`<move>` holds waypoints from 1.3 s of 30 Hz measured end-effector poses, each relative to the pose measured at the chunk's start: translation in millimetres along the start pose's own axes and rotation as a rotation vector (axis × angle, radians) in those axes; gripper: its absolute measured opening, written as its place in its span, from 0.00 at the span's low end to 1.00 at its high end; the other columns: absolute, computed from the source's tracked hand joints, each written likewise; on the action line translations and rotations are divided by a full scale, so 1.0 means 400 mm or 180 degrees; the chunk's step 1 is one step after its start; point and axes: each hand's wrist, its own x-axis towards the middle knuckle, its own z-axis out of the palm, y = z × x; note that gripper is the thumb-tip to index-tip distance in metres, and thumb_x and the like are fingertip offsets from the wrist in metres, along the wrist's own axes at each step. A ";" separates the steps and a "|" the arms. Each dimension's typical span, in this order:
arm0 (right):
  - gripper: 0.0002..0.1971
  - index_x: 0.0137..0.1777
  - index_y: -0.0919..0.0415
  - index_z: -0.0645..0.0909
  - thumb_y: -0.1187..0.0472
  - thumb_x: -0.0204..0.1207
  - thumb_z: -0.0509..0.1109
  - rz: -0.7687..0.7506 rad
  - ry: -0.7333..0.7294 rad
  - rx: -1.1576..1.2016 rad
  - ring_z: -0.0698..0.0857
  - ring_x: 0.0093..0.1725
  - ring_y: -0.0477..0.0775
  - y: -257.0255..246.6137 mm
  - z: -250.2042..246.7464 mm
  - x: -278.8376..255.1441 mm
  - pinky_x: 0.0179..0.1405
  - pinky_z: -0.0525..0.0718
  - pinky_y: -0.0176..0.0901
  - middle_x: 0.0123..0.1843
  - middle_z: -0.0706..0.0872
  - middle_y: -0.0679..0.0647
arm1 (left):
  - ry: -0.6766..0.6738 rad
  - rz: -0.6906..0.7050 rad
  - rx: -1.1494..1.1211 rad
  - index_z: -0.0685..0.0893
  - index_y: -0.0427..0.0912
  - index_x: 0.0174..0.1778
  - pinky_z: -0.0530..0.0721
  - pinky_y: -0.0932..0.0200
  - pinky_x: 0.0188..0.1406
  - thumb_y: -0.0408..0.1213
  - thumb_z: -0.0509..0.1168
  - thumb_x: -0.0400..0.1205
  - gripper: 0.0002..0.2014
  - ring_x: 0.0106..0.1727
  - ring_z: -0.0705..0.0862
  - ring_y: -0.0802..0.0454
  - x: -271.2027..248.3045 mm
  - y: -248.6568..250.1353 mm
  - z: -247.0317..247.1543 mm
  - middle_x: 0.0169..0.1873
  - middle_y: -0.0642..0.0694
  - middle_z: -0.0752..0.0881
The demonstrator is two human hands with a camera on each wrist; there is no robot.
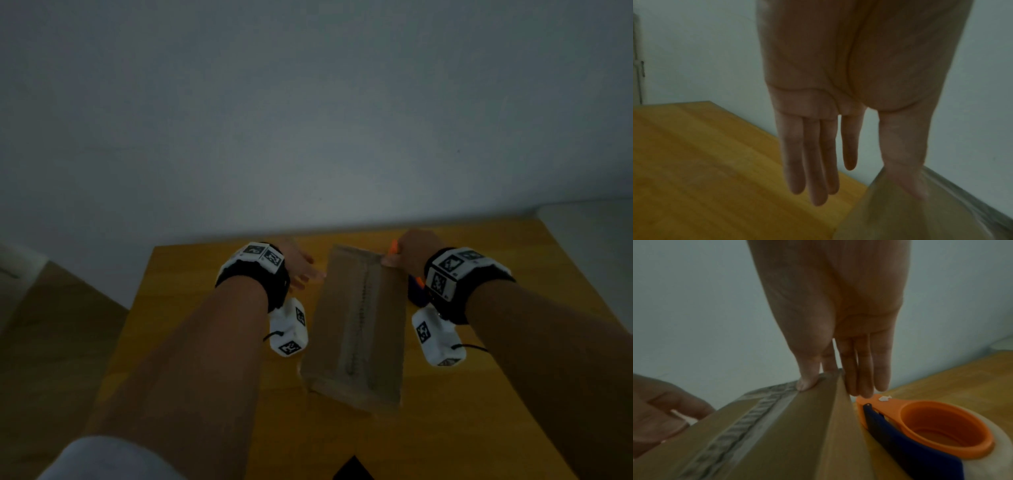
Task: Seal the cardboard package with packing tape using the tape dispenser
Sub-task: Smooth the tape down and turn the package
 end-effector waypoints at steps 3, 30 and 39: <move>0.26 0.25 0.59 0.65 0.47 0.82 0.63 0.0261 0.0217 -0.0025 0.66 0.24 0.49 0.015 -0.007 -0.017 0.32 0.72 0.43 0.26 0.68 0.54 | 0.0059 -0.0137 0.0494 0.68 0.43 0.80 0.75 0.42 0.73 0.55 0.65 0.80 0.34 0.73 0.76 0.38 -0.003 -0.011 -0.019 0.77 0.39 0.74; 0.22 0.24 0.59 0.67 0.58 0.78 0.69 0.0354 -0.0113 0.0395 0.68 0.23 0.52 0.041 0.000 -0.021 0.28 0.72 0.43 0.24 0.69 0.55 | 0.2085 0.0512 0.0046 0.94 0.45 0.44 0.81 0.61 0.40 0.34 0.70 0.79 0.06 0.41 0.86 0.45 0.023 -0.047 -0.027 0.49 0.43 0.93; 0.21 0.26 0.59 0.69 0.57 0.79 0.69 0.0548 -0.0180 0.0485 0.72 0.26 0.53 0.045 -0.002 -0.029 0.31 0.74 0.44 0.26 0.71 0.56 | 0.1159 0.0371 -0.0699 0.60 0.39 0.83 0.74 0.49 0.74 0.34 0.71 0.79 0.38 0.77 0.72 0.38 0.005 -0.048 -0.010 0.79 0.38 0.69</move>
